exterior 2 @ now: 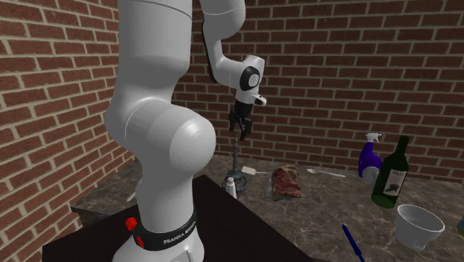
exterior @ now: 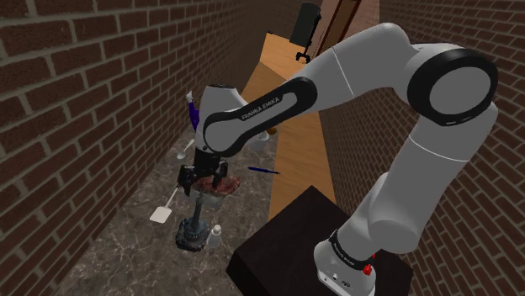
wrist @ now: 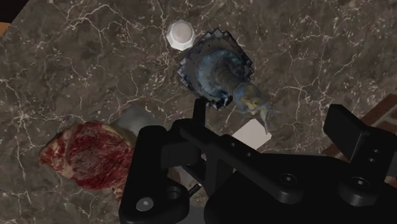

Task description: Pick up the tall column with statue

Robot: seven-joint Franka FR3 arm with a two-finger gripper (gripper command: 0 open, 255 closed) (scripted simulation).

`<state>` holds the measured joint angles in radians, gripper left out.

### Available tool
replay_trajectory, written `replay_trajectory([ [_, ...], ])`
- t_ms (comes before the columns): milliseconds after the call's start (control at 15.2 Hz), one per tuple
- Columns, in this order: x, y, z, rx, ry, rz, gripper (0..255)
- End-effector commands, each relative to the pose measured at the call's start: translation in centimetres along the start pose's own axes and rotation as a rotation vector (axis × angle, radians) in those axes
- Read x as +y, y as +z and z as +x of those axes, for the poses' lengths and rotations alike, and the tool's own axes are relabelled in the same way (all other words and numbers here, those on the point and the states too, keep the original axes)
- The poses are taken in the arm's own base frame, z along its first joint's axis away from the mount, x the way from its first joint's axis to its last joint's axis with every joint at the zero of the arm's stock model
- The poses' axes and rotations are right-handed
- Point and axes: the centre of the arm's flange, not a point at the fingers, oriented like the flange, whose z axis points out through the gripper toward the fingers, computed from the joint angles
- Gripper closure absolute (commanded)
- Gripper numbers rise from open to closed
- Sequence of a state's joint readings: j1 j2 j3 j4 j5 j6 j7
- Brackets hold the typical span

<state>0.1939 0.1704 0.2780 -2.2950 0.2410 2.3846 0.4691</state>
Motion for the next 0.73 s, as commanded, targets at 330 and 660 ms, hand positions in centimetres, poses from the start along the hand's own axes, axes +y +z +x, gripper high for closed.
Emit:
replay_trajectory([
  [330, 0.26, 1.26, 0.27, 0.001, 0.0, 0.0, 255],
  [660, 0.28, 1.27, 0.27, 0.001, 0.0, 0.0, 255],
])
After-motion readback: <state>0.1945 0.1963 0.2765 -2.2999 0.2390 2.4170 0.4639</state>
